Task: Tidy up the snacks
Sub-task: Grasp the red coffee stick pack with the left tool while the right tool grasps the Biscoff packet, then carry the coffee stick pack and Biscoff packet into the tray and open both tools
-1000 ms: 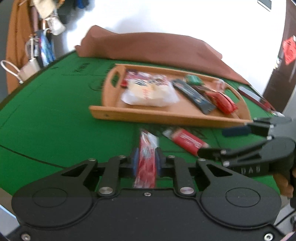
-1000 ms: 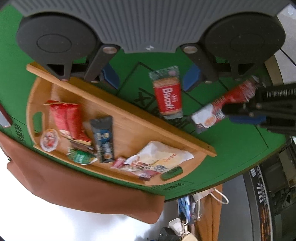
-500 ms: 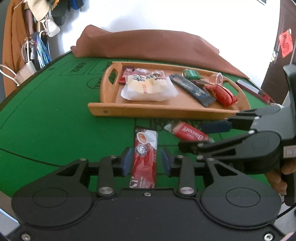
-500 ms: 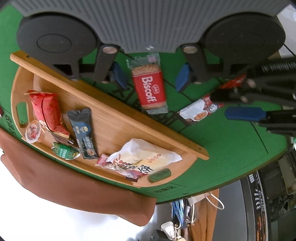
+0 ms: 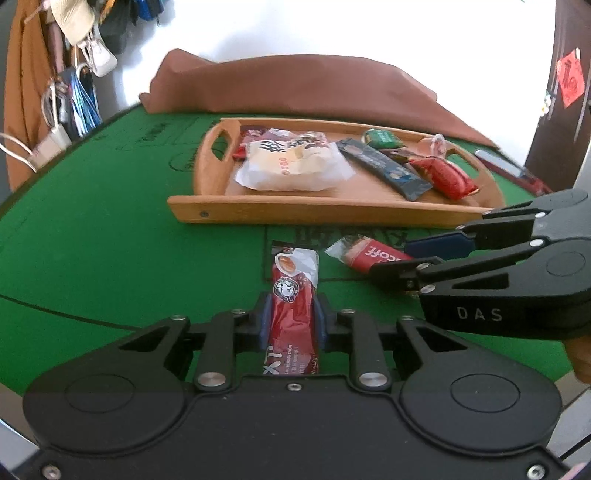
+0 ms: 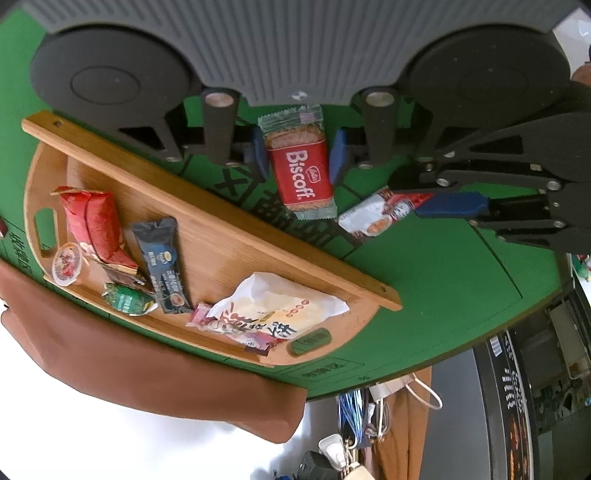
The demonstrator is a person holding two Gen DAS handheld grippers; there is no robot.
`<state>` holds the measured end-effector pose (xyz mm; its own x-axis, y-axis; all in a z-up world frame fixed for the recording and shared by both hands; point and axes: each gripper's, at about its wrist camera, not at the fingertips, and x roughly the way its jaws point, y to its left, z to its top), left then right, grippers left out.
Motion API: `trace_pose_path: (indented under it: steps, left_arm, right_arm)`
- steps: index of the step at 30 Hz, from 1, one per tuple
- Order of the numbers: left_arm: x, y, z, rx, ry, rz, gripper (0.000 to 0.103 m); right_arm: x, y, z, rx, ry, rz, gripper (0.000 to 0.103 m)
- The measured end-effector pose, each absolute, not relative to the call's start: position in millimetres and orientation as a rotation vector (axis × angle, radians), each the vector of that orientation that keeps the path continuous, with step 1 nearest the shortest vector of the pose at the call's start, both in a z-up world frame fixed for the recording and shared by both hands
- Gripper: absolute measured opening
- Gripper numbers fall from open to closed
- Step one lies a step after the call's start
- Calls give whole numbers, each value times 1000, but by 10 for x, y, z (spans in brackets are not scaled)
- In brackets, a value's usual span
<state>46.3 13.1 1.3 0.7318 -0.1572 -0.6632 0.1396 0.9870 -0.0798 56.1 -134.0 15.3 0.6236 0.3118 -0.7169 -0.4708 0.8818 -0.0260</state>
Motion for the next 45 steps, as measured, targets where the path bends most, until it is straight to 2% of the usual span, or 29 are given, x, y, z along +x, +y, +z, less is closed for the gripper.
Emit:
trace_pose_path:
  steps: [15,26,35,45]
  left_arm:
    - [563,162,480,-72,629,-158,22]
    - [1185,14,781,-64,594,-171,22]
    - [1832,-135,778,-77,630,-180,22]
    - [2302,-278,529,-49,695,-173,22]
  right_arm:
    - [407,-1732,601,-148,657,384,40]
    - [802,-2000,853,-82,604,255,40]
    - [1274,-1996,841,-91,639,201,40]
    - [1793,-1969,662,-48,732,159,40]
